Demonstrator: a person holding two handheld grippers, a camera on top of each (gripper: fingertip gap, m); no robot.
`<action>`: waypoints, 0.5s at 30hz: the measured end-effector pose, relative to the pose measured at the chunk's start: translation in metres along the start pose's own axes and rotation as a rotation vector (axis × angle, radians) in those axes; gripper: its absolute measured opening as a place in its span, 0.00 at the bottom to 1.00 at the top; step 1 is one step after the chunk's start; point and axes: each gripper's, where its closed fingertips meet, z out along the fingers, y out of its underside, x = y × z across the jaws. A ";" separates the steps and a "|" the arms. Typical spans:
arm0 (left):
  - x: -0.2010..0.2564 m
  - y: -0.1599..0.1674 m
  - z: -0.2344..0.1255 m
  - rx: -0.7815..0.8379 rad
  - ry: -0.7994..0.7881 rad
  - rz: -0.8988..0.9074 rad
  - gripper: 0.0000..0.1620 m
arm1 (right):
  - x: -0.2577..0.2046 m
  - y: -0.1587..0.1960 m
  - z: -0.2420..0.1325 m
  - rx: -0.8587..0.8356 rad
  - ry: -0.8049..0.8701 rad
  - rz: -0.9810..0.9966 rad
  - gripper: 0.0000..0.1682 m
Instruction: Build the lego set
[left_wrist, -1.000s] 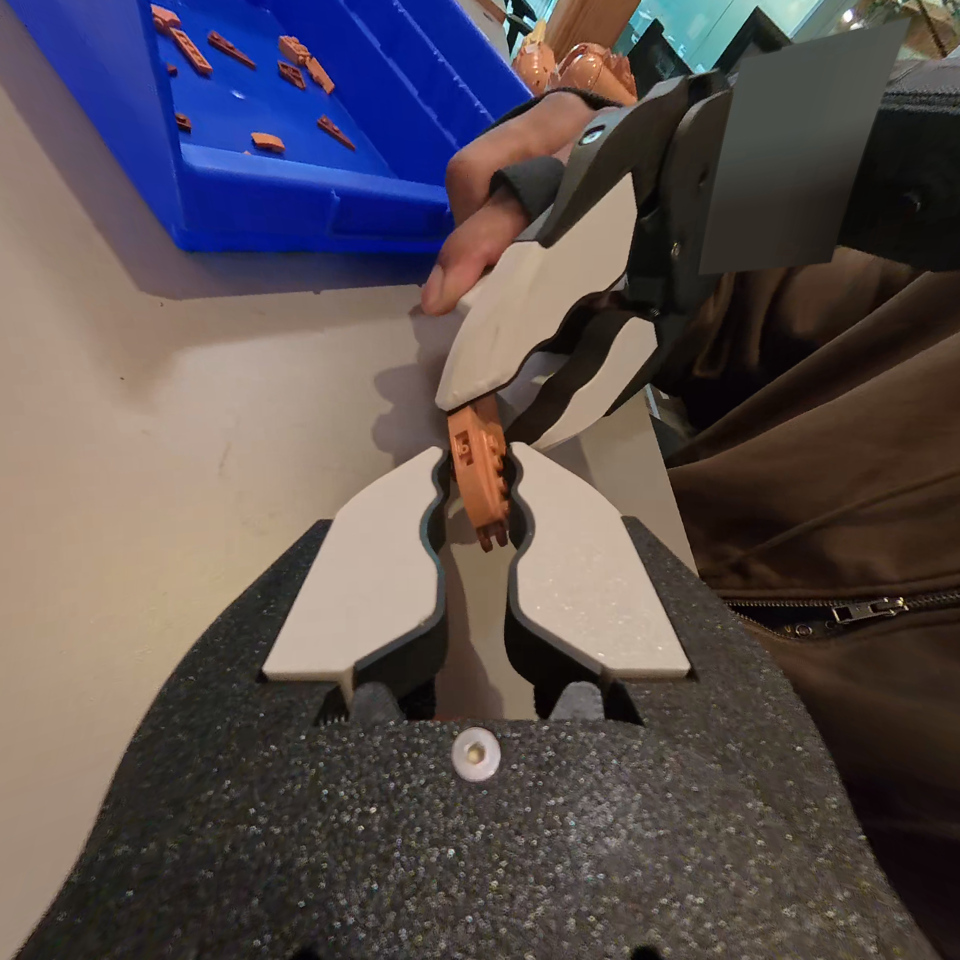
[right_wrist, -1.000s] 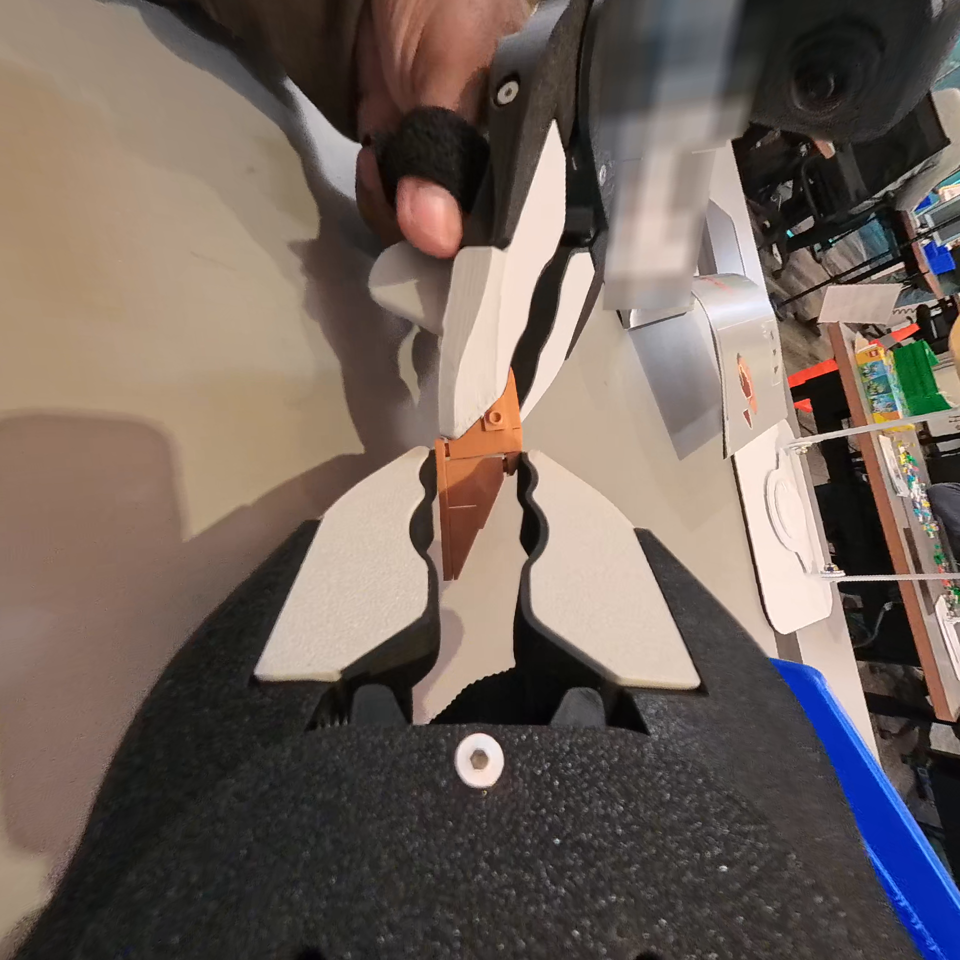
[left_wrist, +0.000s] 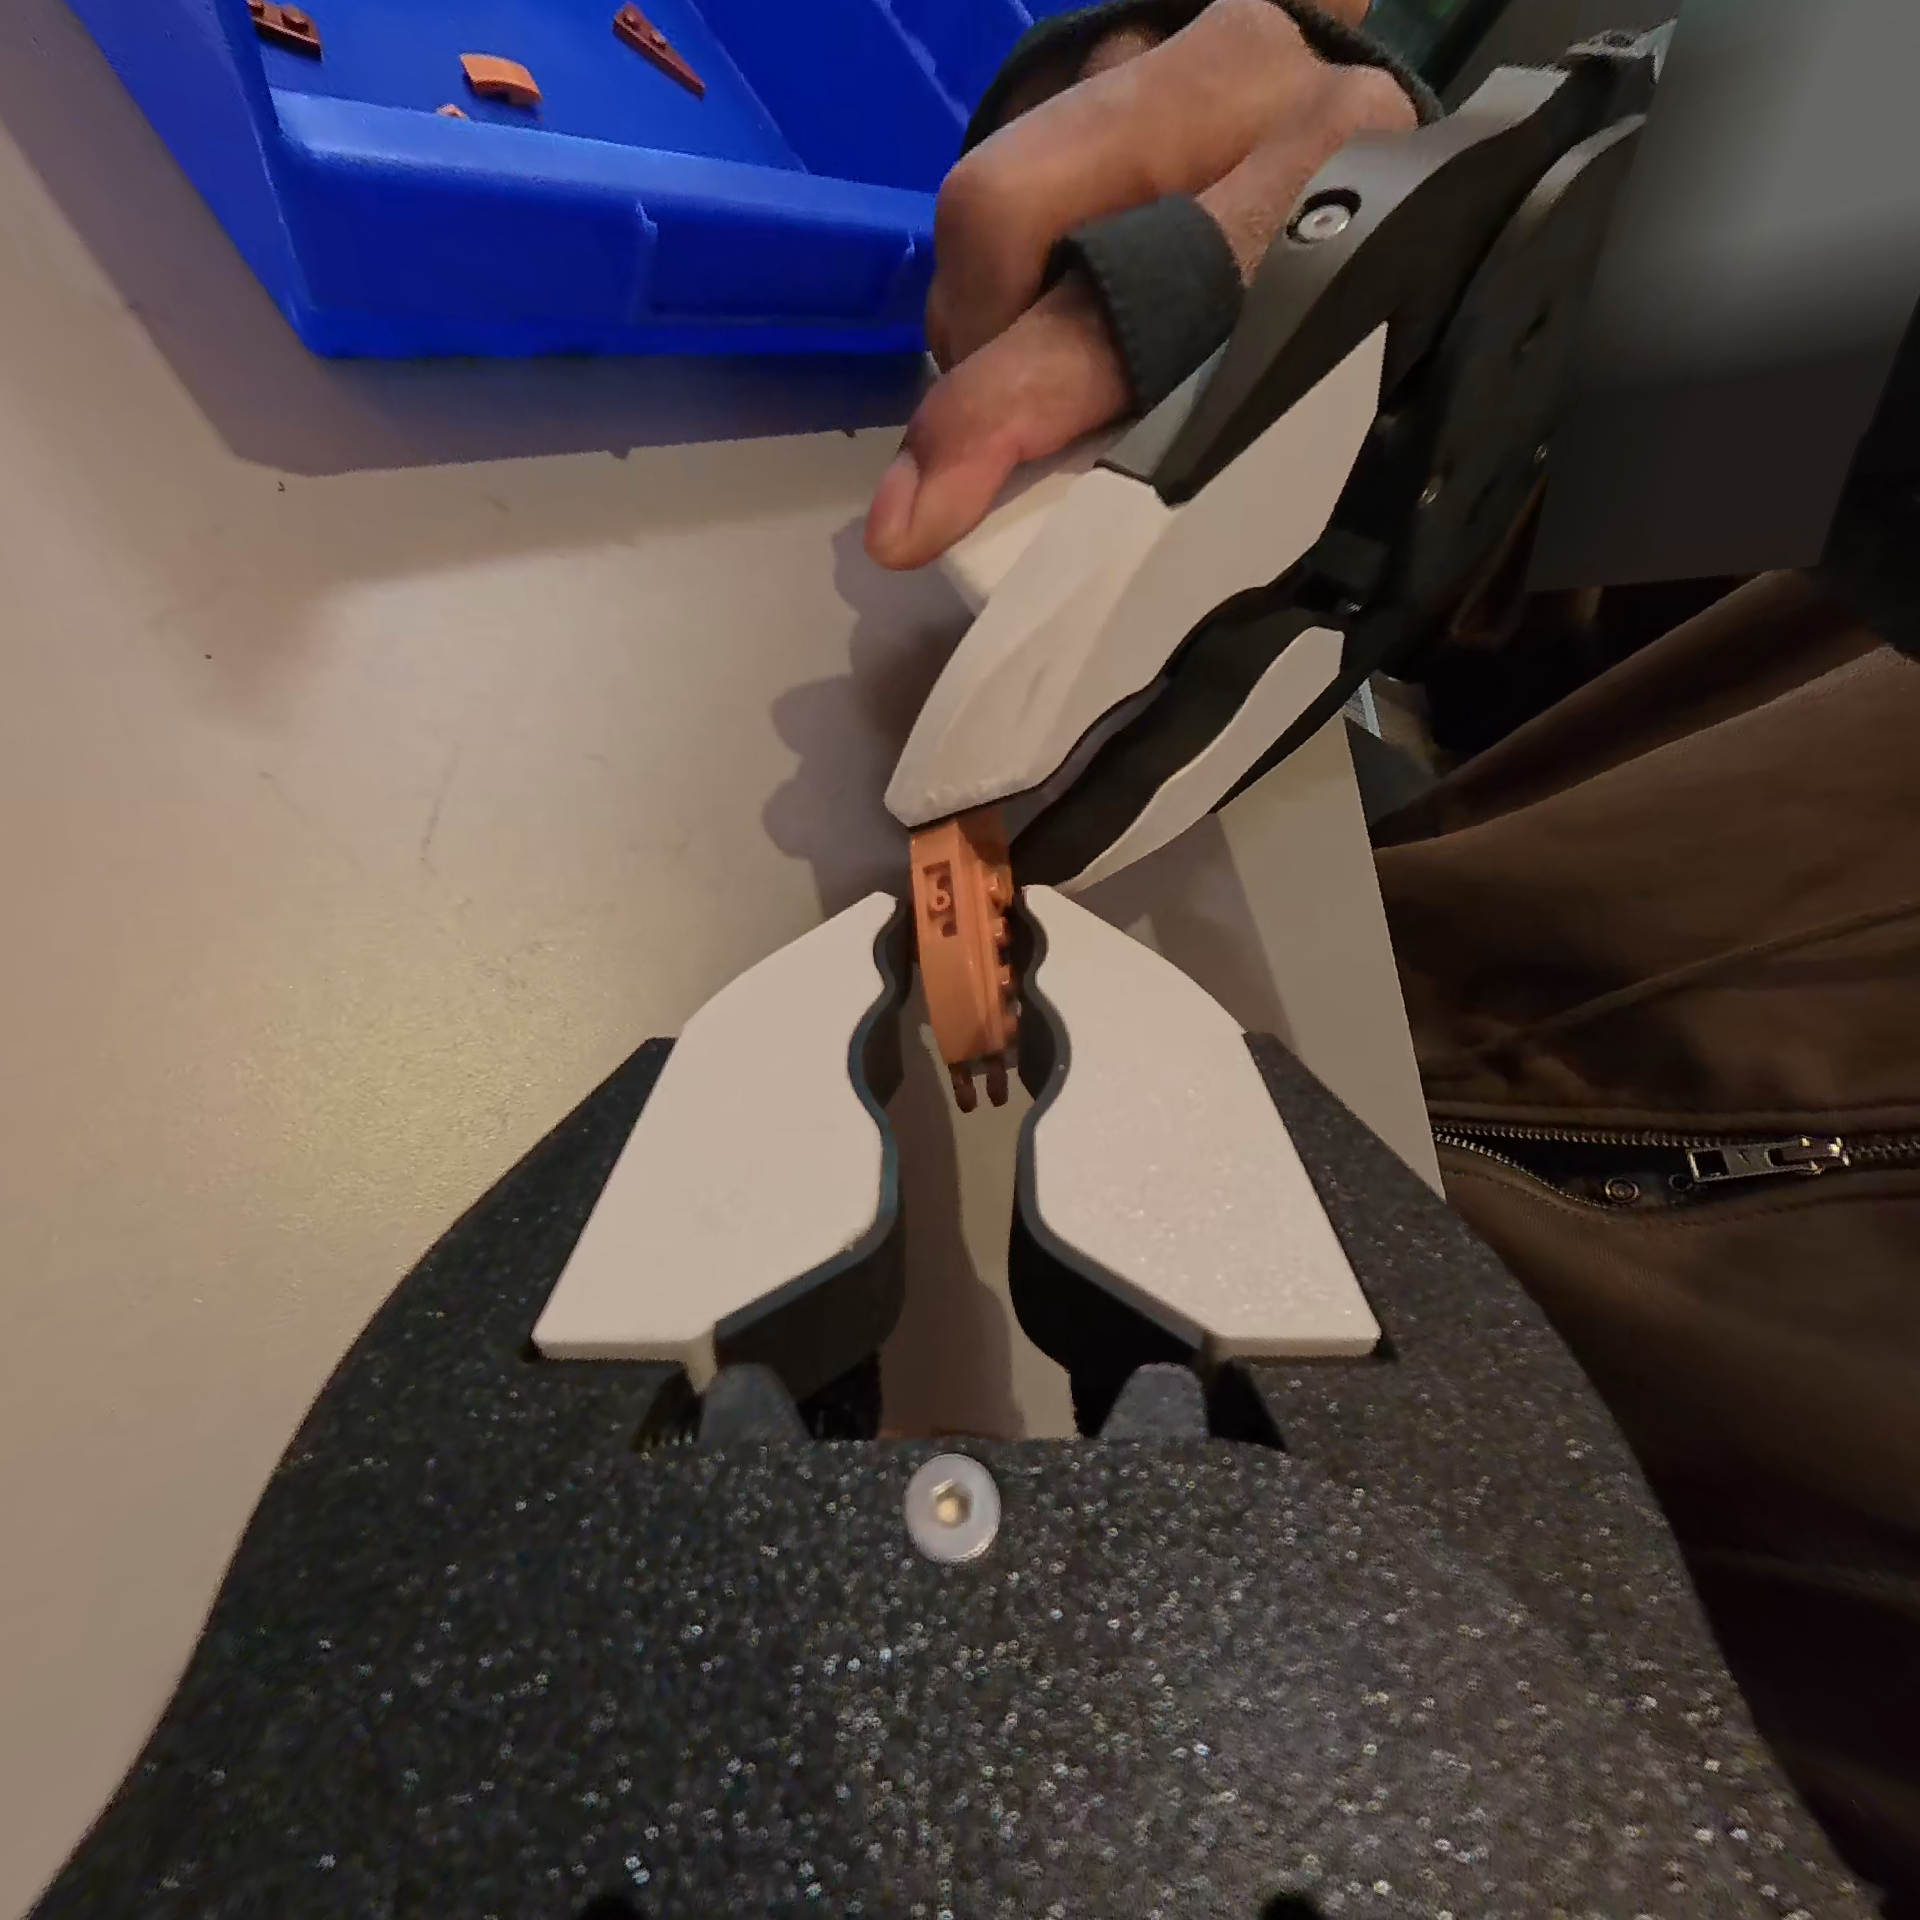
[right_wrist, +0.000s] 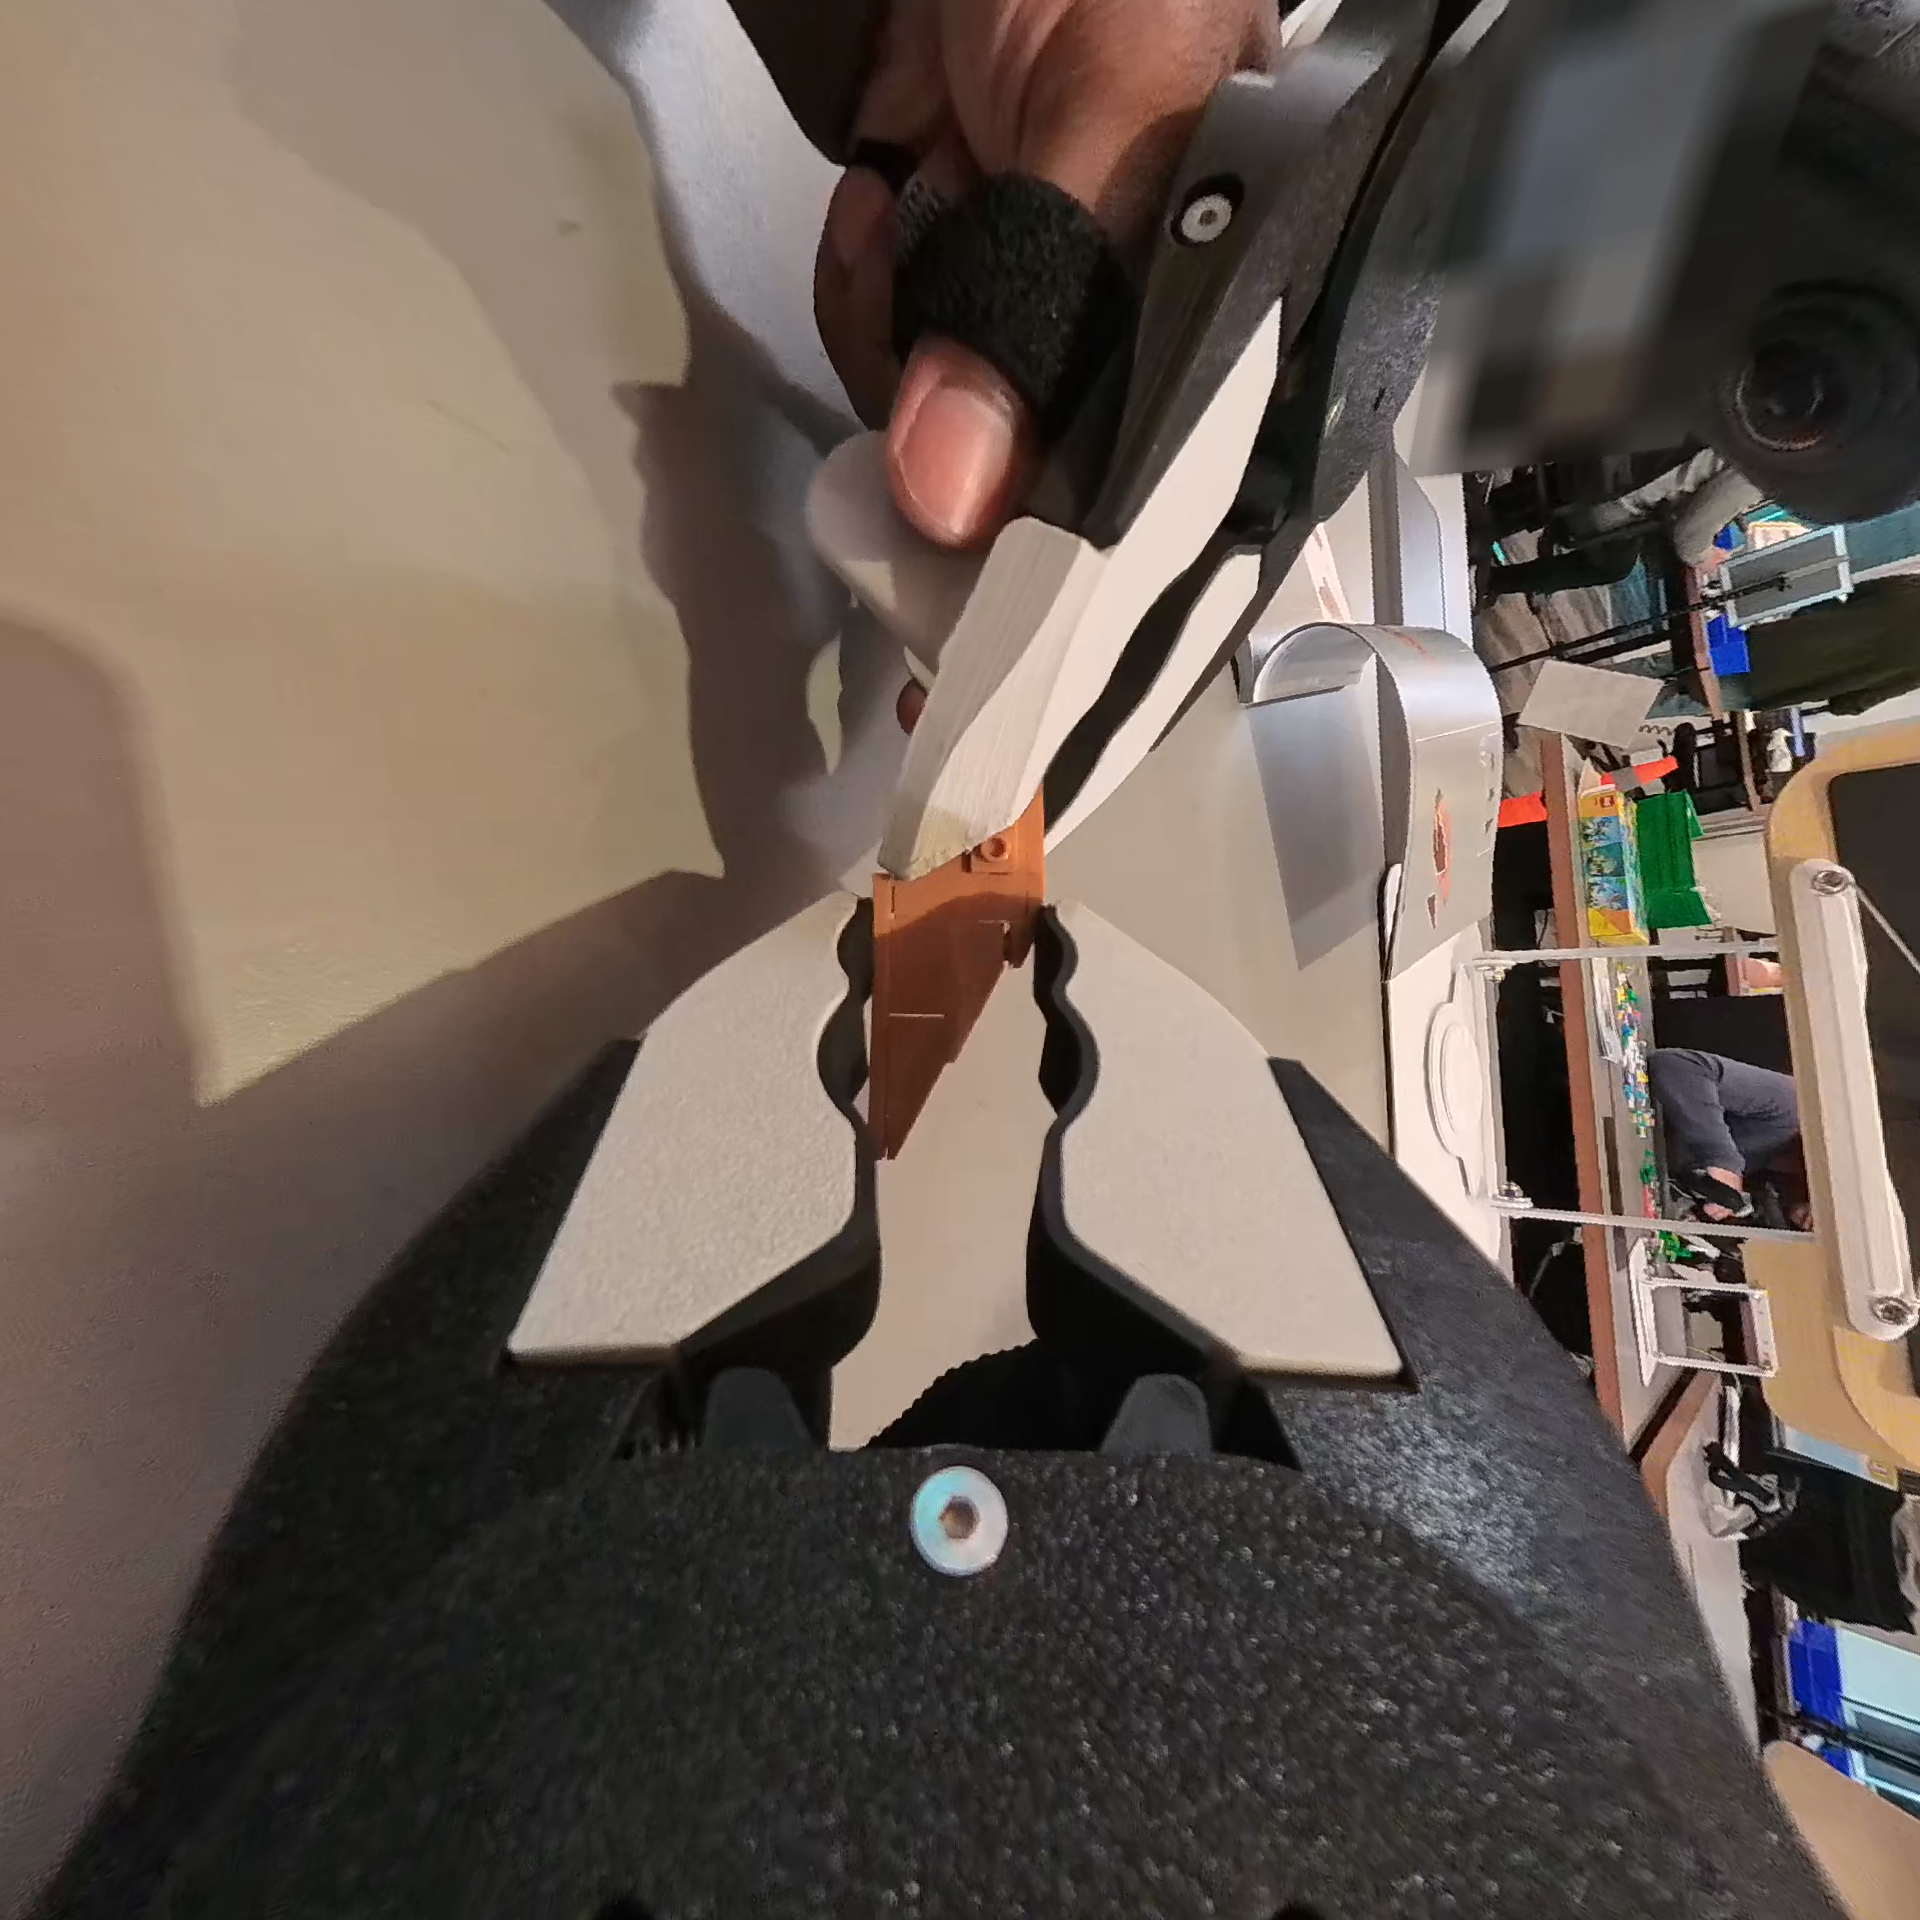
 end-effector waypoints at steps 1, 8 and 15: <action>0.000 0.000 0.000 -0.003 -0.001 0.000 0.11 | 0.000 0.000 0.000 -0.001 -0.005 0.002 0.18; -0.001 0.002 0.003 -0.013 0.000 -0.007 0.11 | -0.003 0.002 0.001 -0.007 -0.026 -0.001 0.18; -0.003 0.004 0.005 -0.017 0.006 -0.025 0.11 | -0.005 0.004 0.002 -0.018 -0.036 -0.006 0.17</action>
